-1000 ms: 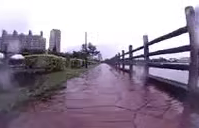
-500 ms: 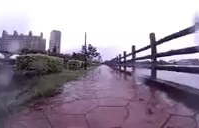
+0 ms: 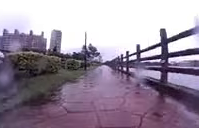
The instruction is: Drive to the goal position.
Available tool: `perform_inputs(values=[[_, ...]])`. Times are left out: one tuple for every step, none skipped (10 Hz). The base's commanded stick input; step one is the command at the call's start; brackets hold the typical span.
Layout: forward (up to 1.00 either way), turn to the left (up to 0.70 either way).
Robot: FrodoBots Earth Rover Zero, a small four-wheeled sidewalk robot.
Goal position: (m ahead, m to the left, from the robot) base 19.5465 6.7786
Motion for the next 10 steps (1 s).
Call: perform_inputs(values=[[1.00, 0.00], [1.00, 0.00], [1.00, 0.00], [1.00, 0.00], [1.00, 0.00], [1.00, 0.00], [1.00, 0.00], [1.00, 0.00], [1.00, 0.00], [1.00, 0.00]])
